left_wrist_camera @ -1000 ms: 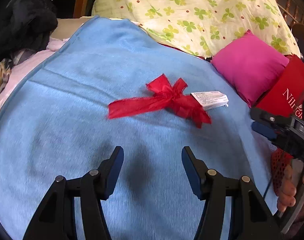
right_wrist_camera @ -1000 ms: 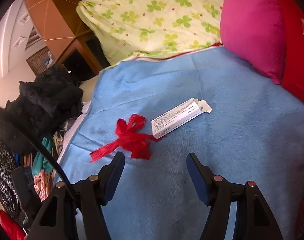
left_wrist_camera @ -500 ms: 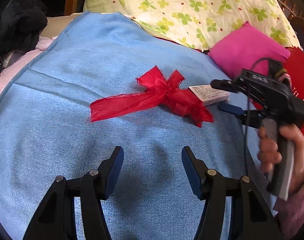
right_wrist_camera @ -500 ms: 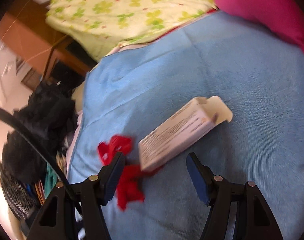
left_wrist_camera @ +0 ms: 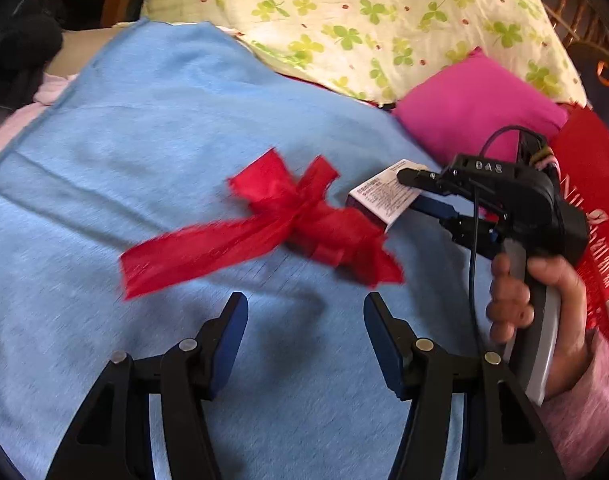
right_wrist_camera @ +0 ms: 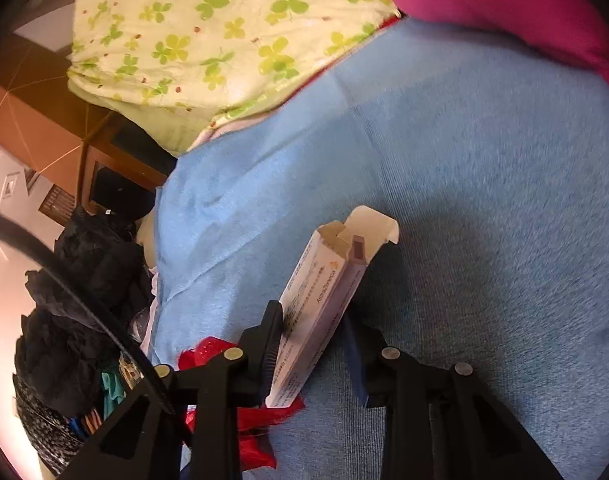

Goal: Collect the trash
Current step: 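Grasp the white medicine box with the right tool while the left grasps the red ribbon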

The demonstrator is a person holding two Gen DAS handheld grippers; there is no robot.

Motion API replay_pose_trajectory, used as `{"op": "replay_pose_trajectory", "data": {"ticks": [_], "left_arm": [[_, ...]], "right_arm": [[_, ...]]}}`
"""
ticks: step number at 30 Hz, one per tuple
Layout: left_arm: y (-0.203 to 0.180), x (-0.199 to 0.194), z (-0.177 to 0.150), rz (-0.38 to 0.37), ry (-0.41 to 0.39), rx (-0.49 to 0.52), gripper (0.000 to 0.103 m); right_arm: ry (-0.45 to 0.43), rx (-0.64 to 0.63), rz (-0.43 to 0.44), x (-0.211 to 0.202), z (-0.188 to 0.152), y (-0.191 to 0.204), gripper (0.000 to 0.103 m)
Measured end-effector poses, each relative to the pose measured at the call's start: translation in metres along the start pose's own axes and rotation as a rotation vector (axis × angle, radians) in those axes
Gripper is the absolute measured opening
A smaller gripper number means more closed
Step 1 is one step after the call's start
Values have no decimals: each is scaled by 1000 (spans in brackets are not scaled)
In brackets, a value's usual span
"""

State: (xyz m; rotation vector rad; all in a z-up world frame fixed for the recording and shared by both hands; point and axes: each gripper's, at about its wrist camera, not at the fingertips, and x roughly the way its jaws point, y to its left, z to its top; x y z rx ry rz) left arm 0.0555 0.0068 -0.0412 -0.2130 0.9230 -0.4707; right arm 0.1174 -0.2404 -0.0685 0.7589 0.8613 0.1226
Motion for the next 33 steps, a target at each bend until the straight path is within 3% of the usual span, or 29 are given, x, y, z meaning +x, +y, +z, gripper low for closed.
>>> {"op": "replay_pose_trajectory", "data": {"ticks": [7,15,20,21,24,33], "left_arm": [[-3,17,24,-109,-16,-19,65],[9,46,42,-195,60,-166,67],[13,54,42,-195,51,-202,65],[13,54,42,-191,44,-201,64],[10,56,43,-198,58,-195,40],[-12,40,45,-135,20,-102,33]], "right_arm": [[-64,-121,-54,-28,-6,20,32],[-102,-217,-152,-60,-15,29,32],[-133,-239,-152,-75,-16,34,32],[-138,-248,-156,-78,-18,36,32],[-149,-262,-160,-87,-23,38,32],[-166,-322,-171,-105,-40,50,32]]}}
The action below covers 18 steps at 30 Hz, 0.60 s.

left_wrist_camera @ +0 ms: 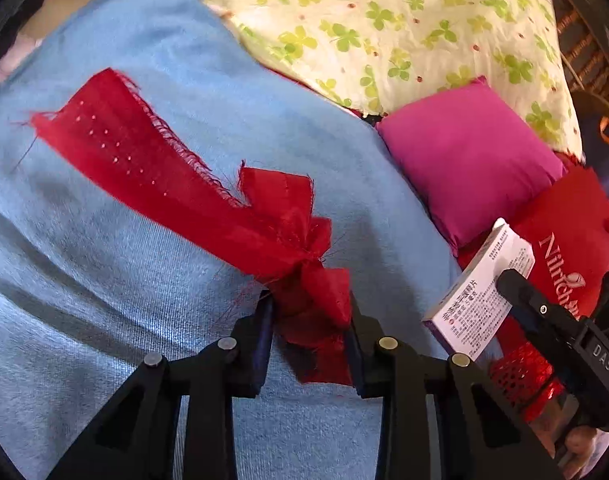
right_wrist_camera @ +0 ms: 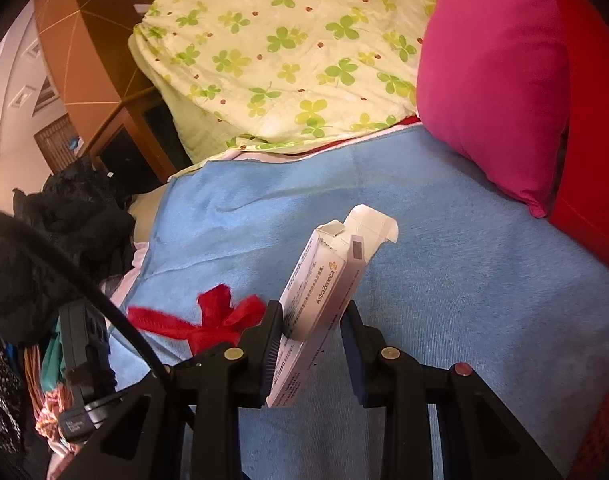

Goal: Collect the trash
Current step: 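Grasp the white medicine box with the right tool while the left grasps the red ribbon, then lift the ribbon and box and carry them toward the red basket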

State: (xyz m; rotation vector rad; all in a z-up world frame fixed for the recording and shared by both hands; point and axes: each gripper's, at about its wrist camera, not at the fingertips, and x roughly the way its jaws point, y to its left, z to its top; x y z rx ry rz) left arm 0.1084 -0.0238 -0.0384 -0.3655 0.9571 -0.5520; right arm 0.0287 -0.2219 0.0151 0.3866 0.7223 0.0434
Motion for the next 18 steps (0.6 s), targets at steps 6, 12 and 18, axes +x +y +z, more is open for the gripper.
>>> {"op": "replay_pose_trajectory", "data": {"ticks": [6,12,18], "left_arm": [[-24,-20,0,51,-34,88,33],[-33,-45,-5,107,-77,147,32],[-40,-66,-15,173,-102,215,32]], "right_arm": [[-33,-83,1,-20,-9,17,32],[-56,-71,21,-44,-19,12,32],[-96,-56,-12,-72,-29,1,32]]}}
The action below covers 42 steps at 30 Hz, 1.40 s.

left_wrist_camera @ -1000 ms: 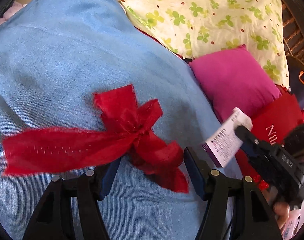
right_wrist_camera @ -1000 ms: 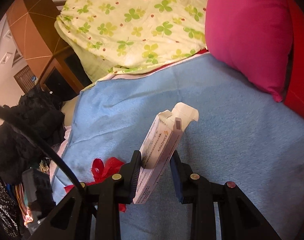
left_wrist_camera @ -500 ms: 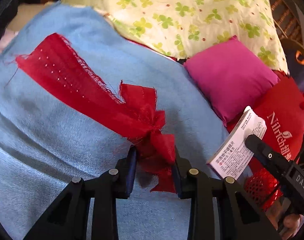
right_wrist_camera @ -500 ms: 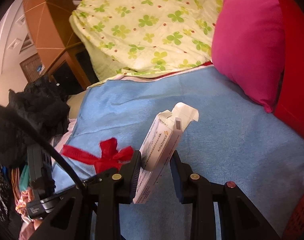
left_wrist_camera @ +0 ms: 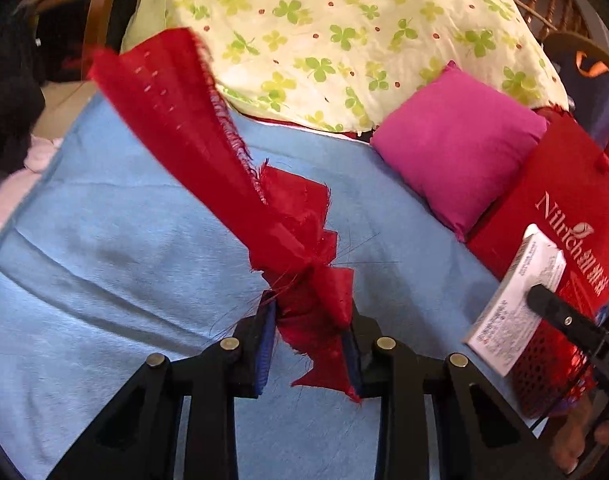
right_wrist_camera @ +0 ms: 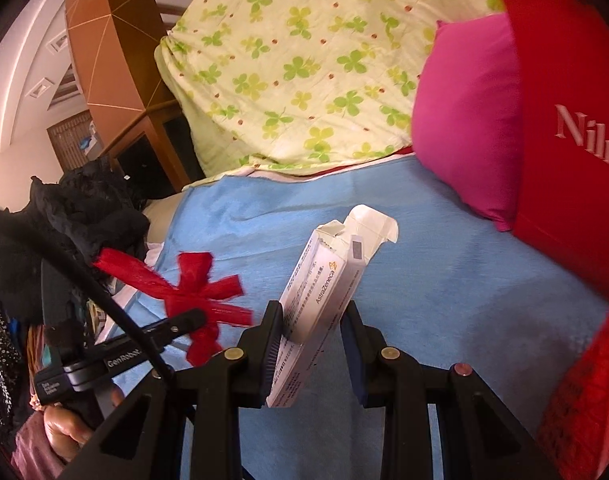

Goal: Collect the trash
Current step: 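Lift the ribbon and box and carry them toward the red basket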

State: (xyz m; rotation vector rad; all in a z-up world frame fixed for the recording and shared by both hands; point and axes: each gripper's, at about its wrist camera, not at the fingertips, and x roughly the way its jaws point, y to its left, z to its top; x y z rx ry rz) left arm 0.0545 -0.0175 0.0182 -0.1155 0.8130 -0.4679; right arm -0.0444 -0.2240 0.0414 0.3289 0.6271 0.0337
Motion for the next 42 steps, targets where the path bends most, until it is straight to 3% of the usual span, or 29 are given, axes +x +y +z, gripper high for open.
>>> {"op": "replay_pose_trajectory", "data": {"ticks": [12,21,30,42], "left_arm": [[-20,-49,-25,31,-49,72,31],[-57,-103,-73,55,-68,103,31],[-113,-161,-67,137,-149,246,31],[-148,-183,-67,214,-168,299,31]], "right_arm": [[-75,-82,10,-60,-30,1,32],[-144,-150,57,-107,-52,2,32],[-201,-133,68,-145,-66,-11,32],[-286,-99,82,-181,-72,-32,32]]}}
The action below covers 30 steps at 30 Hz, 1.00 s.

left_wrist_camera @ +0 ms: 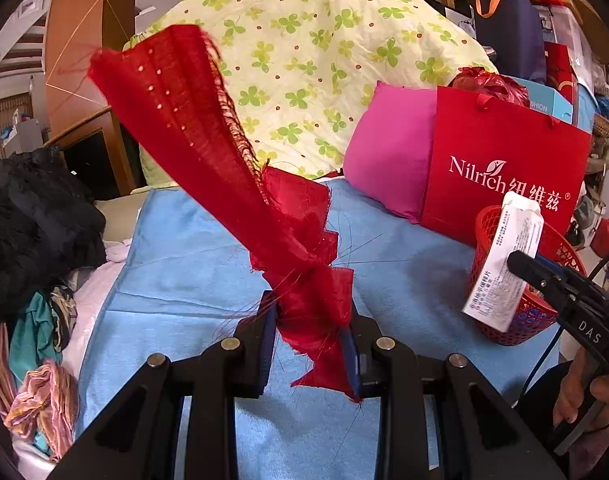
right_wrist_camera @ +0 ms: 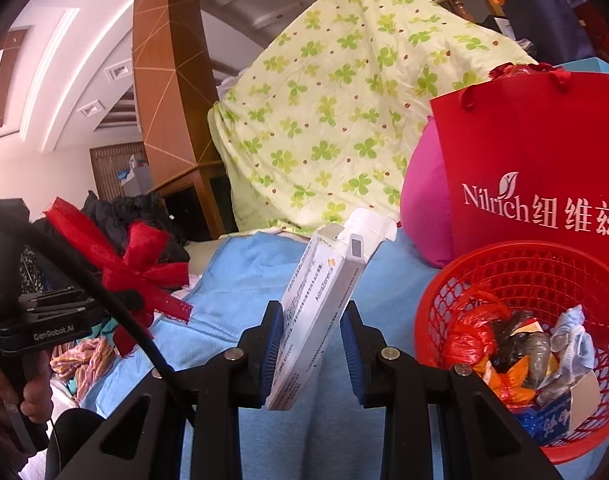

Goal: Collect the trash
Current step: 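Lift the ribbon and box and carry them toward the red basket, then open the right tool, dropping the white box onto the blanket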

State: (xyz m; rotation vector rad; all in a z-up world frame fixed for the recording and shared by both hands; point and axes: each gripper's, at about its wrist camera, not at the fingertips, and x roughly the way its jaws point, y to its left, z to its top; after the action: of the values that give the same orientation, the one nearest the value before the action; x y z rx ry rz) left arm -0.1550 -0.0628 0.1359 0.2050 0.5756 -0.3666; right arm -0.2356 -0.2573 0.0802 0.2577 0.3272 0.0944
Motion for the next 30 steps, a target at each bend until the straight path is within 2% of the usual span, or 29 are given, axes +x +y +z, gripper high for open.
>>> {"op": "replay_pose_trajectory", "data": {"ticks": [8,12,18,19,20,21,25,27,30], "left_arm": [[-14,8,0,27,10,22,31],[-12,20,-6,25,41,8,31],[3,26,-15,52,62,-14,31],[7,26,-16,58,64,-21,31],[12,27,-17,62,68,-33,31],[16,27,-19,65,70,-42,31],[23,28,-26,62,80,-65,31],[21,28,-29,52,86,-69,31],[19,28,-31,37,89,-65,31]], "right_arm": [[-27,-9,16,-5,2,3,31],[66,-15,-33,19,-2,4,32],[183,17,-2,48,-7,9,36],[207,15,1,52,-9,10,53],[239,14,2,58,-13,12,81],[268,13,-5,63,-17,14,84],[360,-80,-39,83,-33,25,82],[444,-99,-70,100,-45,22,82],[574,-97,-137,125,-64,11,67]]}}
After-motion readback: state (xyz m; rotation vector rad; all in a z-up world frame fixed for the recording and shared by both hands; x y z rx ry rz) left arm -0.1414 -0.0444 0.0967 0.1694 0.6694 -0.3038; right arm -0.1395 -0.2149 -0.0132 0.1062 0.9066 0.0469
